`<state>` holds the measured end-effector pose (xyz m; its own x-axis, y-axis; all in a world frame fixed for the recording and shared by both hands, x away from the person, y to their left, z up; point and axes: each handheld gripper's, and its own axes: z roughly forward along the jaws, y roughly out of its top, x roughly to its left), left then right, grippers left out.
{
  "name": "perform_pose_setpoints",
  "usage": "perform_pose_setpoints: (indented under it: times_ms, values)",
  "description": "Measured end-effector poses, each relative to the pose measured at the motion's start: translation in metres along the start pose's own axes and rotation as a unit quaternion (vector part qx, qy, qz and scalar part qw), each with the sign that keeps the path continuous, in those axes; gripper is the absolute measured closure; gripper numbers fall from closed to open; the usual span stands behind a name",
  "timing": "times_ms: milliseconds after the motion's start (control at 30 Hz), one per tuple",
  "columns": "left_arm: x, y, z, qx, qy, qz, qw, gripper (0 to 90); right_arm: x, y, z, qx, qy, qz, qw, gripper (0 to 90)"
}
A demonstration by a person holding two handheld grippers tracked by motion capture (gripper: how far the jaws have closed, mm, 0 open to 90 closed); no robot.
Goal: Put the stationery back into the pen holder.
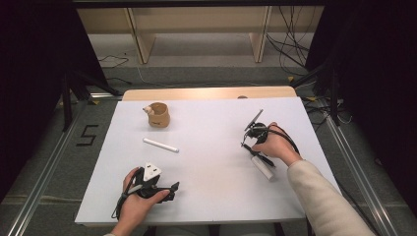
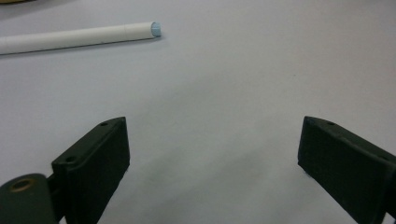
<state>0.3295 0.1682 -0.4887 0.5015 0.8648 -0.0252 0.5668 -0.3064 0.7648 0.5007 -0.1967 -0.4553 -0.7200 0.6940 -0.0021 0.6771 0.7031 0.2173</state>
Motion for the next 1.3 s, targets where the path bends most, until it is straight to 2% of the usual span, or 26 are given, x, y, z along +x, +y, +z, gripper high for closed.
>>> perform_pose_setpoints:
  times_ms: [333,467,667,800,933,1000,1100,1167,1300]
  values:
    - [0.0,0.0,0.0,-0.001,-0.001,0.0,1.0,8.9,0.002,-0.001,0.0,-0.003,-0.002,-0.003,1.0,79.7]
    - [0.0,0.0,0.0,0.0,0.0,0.002,1.0,8.9,0.001,-0.003,0.0,-0.013,-0.004,-0.008,0.9999,79.8]
    - [0.0,0.0,0.0,-0.001,-0.001,0.001,1.0,9.0,0.001,-0.005,-0.001,-0.017,0.0,-0.003,0.9998,79.8]
    - [0.0,0.0,0.001,-0.001,-0.001,0.0,1.0,9.1,0.0,-0.007,-0.002,-0.032,0.0,0.001,0.9995,79.9]
    - [0.0,0.0,0.001,-0.002,-0.003,0.0,1.0,9.3,-0.002,-0.009,-0.01,-0.075,-0.006,0.013,0.9971,79.9]
    - [0.0,0.0,0.001,-0.003,-0.002,0.0,1.0,9.4,-0.003,-0.009,-0.016,-0.103,-0.008,0.023,0.9944,79.9]
    - [0.0,0.001,0.0,-0.005,-0.001,-0.002,1.0,10.0,-0.002,-0.01,-0.025,-0.156,-0.014,0.029,0.9872,79.9]
    - [0.0,0.001,0.0,-0.005,-0.003,-0.002,1.0,10.2,0.0,-0.012,-0.031,-0.195,-0.02,0.029,0.9801,79.9]
    - [0.0,0.001,0.0,-0.005,-0.002,-0.003,1.0,11.3,0.006,-0.013,-0.041,-0.275,-0.02,0.032,0.9608,79.8]
